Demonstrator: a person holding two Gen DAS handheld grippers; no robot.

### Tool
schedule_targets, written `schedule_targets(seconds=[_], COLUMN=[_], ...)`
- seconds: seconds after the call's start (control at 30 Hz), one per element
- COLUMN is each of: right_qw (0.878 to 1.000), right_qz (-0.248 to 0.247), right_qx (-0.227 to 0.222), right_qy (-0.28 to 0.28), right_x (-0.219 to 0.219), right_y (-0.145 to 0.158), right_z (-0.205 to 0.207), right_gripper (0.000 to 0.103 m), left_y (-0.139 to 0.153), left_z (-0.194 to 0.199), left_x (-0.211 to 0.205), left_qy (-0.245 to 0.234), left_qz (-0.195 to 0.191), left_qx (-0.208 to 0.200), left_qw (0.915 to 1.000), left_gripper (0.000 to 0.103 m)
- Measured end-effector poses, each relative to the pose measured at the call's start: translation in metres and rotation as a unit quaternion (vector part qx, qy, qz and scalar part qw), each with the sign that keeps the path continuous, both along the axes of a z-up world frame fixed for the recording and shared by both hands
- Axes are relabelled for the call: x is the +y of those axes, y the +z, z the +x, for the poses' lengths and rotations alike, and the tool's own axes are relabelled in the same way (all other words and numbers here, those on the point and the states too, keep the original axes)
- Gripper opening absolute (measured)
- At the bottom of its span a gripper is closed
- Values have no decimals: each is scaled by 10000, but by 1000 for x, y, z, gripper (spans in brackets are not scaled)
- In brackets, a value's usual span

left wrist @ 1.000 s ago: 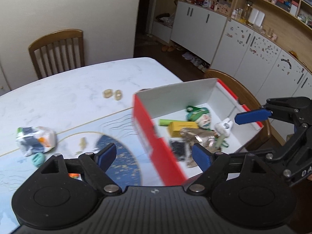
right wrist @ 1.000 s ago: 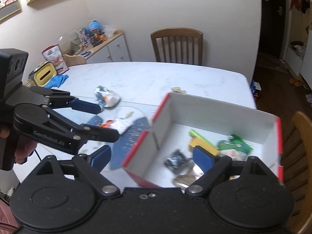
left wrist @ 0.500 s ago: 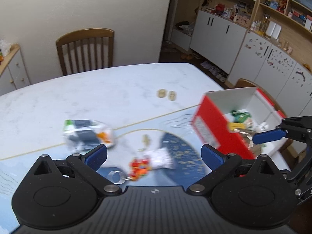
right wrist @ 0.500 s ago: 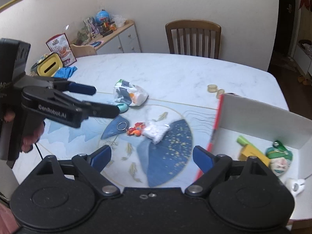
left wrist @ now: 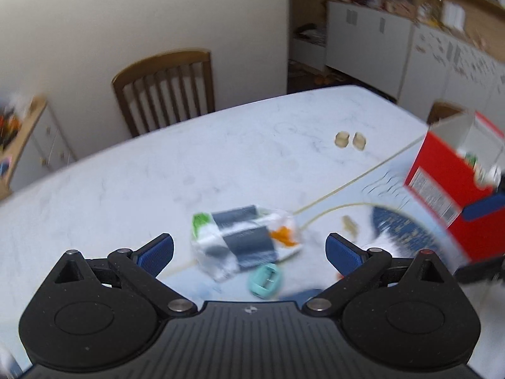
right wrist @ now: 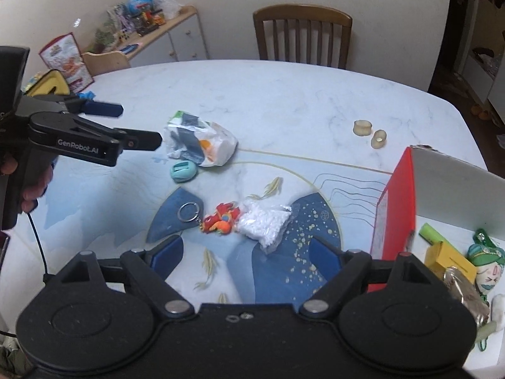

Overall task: Organize objects
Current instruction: 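Lift both tools out and move toward the tissue pack and white bead bag, then grasp the tissue pack with the left tool while the right tool grasps the white bead bag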

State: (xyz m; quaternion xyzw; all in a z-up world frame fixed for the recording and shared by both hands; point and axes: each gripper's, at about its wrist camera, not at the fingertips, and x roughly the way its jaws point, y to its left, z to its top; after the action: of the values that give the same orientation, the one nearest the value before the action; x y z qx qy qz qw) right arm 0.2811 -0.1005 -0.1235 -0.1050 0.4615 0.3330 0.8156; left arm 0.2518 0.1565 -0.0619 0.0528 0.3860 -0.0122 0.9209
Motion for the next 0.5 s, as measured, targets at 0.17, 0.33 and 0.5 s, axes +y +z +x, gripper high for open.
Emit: schedule_targets(seconds=[0.17, 0.33, 0.5], right_qw=[9996, 9986, 9970], right_qz=[-121, -275, -400], right_qx=[159, 252, 343], right_qy=[-195, -387, -567], right_x=[11, 22, 31], right_y=[-13, -28, -43], right_z=[16, 28, 39], right_gripper=[82, 80, 77], left_y=[-18, -35, -51], left_z=[17, 32, 45], left_x=[13, 23, 25], left_qy=[-384, -582, -923], left_qz=[309, 296, 438], left_qx=[23, 79, 118], left_qw=[9988, 9978, 9947], left_gripper=[103, 103, 103])
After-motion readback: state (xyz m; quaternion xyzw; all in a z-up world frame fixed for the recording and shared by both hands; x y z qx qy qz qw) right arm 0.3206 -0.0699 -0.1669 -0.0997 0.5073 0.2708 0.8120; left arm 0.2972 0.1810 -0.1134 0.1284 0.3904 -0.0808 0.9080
